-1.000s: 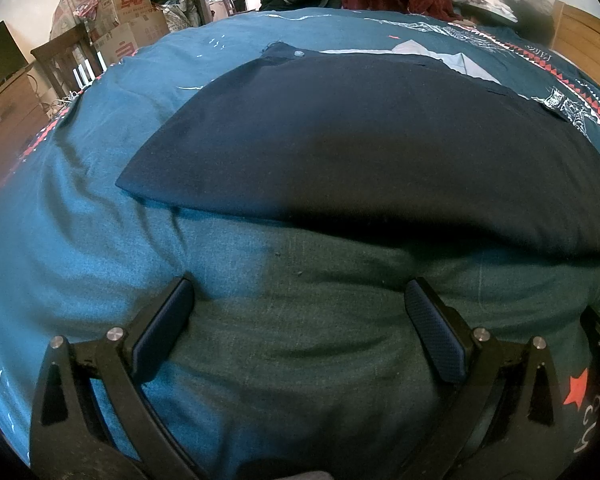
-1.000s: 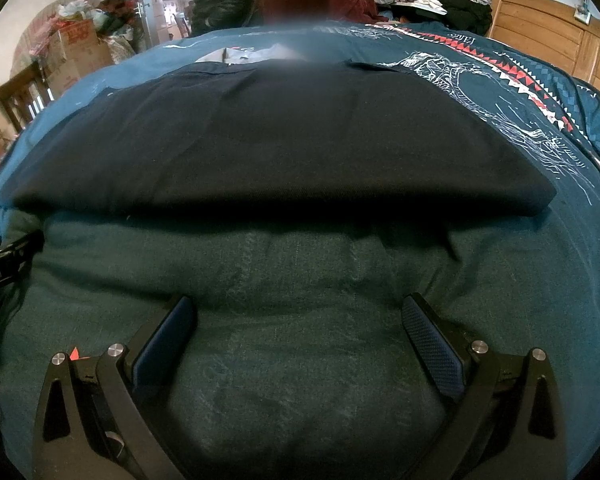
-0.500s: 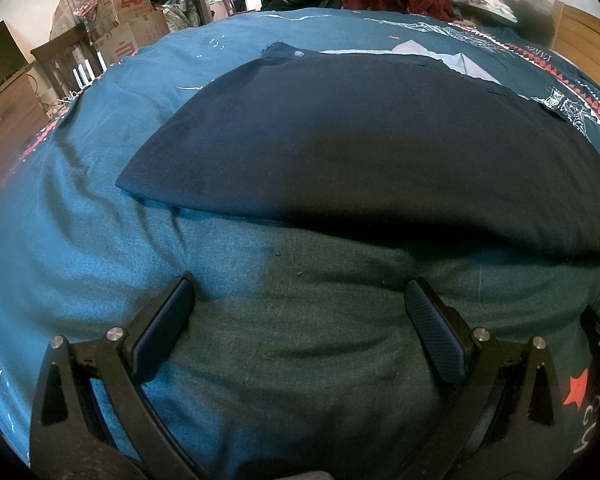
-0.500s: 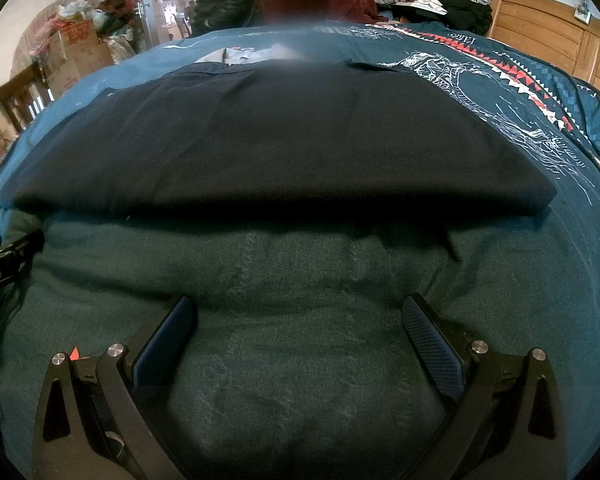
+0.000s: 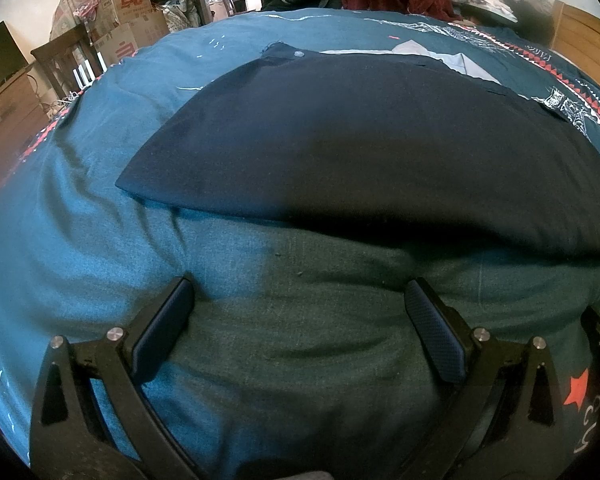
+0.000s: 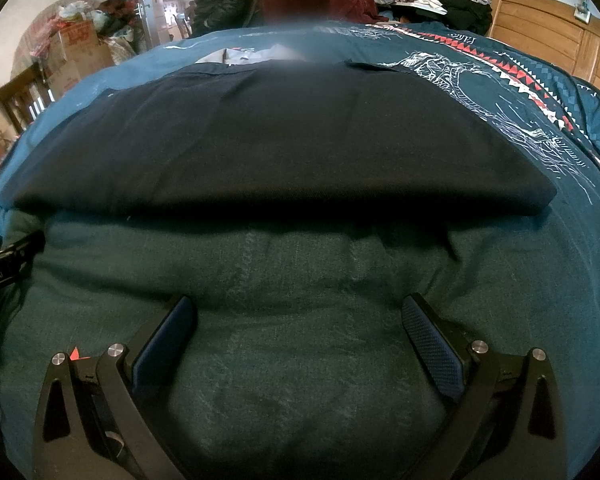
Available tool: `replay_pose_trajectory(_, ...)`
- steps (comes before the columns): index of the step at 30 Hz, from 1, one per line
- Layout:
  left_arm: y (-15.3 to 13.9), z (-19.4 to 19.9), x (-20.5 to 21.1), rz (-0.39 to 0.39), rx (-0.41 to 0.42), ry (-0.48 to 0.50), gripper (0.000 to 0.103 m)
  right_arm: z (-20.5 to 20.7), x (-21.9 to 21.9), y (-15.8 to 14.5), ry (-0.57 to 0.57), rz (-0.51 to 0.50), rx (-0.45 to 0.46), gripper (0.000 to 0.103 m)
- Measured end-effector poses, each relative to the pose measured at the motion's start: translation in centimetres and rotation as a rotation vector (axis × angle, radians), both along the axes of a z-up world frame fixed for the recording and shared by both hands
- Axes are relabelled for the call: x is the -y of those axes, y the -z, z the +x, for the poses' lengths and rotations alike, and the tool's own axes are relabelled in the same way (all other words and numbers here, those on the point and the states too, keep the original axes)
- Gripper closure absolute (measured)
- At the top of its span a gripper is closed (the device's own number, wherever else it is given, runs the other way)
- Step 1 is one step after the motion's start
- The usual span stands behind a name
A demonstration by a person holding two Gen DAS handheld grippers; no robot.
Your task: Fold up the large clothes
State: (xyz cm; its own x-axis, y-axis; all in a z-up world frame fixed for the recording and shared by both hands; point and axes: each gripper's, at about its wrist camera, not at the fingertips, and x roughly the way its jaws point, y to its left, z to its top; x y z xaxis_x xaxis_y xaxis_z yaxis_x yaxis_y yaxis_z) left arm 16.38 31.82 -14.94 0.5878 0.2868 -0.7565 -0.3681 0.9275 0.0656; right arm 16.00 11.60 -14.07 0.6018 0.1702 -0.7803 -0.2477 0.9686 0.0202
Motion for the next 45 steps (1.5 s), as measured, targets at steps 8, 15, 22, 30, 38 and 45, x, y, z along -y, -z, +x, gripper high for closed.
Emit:
replay_pose_trajectory(8, 0.0, 0.0, 0.0, 0.0, 0.0, 0.001, 0.0, 0.0, 0.1, 0.0, 0.0, 0.001, 0.0, 0.0)
replay_pose_trajectory(15, 0.0, 0.0, 0.0, 0.0, 0.001, 0.002, 0.0, -0.1, 0.1, 0.0, 0.001, 0.001, 0.001, 0.0)
replay_pose_trajectory(22, 0.0, 0.0, 0.0, -0.001, 0.0, 0.002, 0.0, -0.1, -0.1, -0.1, 0.002, -0.002, 0.0, 0.0)
replay_pose_trajectory(30, -0.9, 1.7, -0.1, -0.041, -0.17, 0.033, 0.0, 1.3, -1.6, -0.8, 0.031, -0.076, -0.148, 0.0)
replay_pose_trajectory(38, -0.7, 3.6, -1.4, -0.125, -0.323, 0.062, 0.0, 3.8, -3.2, -0.9, 0.052, -0.122, -0.374, 0.0)
replay_pose_trajectory(45, -0.3, 3.4, -1.4, -0.095, -0.289, 0.05, 0.0, 3.5, -4.5, -0.9, 0.043, -0.127, -0.368, 0.0)
